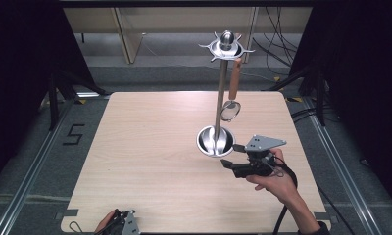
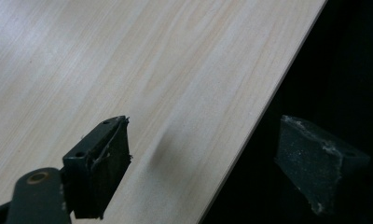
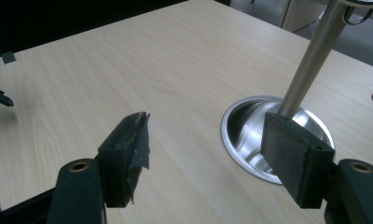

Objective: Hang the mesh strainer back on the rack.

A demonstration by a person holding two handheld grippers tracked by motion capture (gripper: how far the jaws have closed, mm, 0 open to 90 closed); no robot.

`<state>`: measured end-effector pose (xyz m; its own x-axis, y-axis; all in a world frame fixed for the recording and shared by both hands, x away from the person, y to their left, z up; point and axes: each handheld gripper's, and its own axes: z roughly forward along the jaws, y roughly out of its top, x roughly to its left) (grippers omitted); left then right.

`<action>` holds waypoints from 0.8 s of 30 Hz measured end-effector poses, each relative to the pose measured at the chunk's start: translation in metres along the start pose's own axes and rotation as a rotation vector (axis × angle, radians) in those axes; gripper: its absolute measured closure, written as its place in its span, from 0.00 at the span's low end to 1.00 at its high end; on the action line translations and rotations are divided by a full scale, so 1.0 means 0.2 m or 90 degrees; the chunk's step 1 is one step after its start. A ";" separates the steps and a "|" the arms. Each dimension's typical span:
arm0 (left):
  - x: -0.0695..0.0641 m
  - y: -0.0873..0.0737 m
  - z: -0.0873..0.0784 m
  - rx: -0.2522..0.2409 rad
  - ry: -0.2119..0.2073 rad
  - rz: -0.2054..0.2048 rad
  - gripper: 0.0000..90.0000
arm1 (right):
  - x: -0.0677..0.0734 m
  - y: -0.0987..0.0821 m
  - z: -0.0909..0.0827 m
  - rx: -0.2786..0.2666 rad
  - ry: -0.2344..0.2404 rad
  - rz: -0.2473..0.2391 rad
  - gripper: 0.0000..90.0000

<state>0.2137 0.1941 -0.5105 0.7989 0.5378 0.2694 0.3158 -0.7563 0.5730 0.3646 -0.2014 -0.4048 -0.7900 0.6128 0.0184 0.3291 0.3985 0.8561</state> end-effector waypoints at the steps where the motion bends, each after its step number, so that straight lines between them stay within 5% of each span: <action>1: 0.00 0.00 0.00 0.000 0.001 0.001 0.19 | 0.01 -0.01 0.00 -0.004 0.016 -0.002 0.33; 10: 0.00 0.00 0.00 0.000 0.000 0.001 0.19 | 0.06 -0.07 0.03 0.016 0.025 0.001 0.21; 17: 0.00 0.00 0.00 0.000 -0.003 0.002 0.19 | 0.07 -0.13 0.03 0.024 0.023 -0.013 0.19; 24: 0.00 0.00 0.00 0.001 -0.001 0.001 0.19 | 0.08 -0.21 0.04 0.047 0.023 0.013 0.20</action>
<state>0.2139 0.1940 -0.5106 0.7997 0.5365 0.2695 0.3155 -0.7575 0.5716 0.3413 -0.2031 -0.4453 -0.8005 0.5968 0.0547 0.3810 0.4362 0.8152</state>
